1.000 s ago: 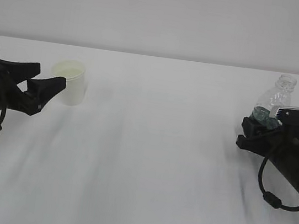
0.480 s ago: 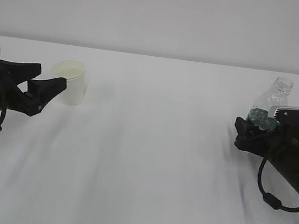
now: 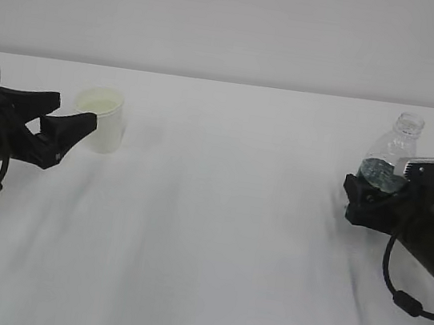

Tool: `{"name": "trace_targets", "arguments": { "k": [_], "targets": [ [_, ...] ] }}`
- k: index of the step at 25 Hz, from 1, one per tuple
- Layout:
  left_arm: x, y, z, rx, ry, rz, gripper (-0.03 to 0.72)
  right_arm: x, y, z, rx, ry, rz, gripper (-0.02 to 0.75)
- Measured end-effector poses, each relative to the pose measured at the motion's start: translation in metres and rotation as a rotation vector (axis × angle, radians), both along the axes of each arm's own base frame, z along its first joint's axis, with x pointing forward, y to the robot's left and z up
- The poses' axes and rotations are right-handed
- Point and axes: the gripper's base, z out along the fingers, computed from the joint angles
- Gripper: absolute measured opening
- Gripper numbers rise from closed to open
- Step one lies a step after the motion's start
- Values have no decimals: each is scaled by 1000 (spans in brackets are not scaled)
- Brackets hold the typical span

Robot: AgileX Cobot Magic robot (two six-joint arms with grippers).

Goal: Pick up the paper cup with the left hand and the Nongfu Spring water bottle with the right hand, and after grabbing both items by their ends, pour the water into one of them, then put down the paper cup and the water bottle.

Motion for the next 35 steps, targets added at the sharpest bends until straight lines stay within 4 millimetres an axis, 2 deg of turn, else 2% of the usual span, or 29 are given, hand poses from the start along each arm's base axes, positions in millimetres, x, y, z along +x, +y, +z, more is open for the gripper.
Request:
{"name": "trace_targets", "arguments": {
  "k": [6,12,16,21,24,29,35],
  "targets": [
    [0,0,0,-29,19,3,568,-22,-2,16,-5,-2,-11,578],
    [-3,-1,11,-102,35,-7,567,-57,-5,30,17,22,-23,578],
    [-9,-2,32,-111,-26,-24,567,-86,-7,50,25,-13,-28,578],
    [-25,0,69,-167,-104,-22,568,-123,-11,74,68,-79,-57,578],
    [-38,3,90,-139,-126,5,568,-139,-12,85,88,-134,-63,578],
    [-60,11,125,-99,-163,70,567,-153,-13,98,122,-208,-71,579],
    [-86,18,154,-112,-207,121,568,-159,-14,108,151,-241,-78,578]
  ]
}}
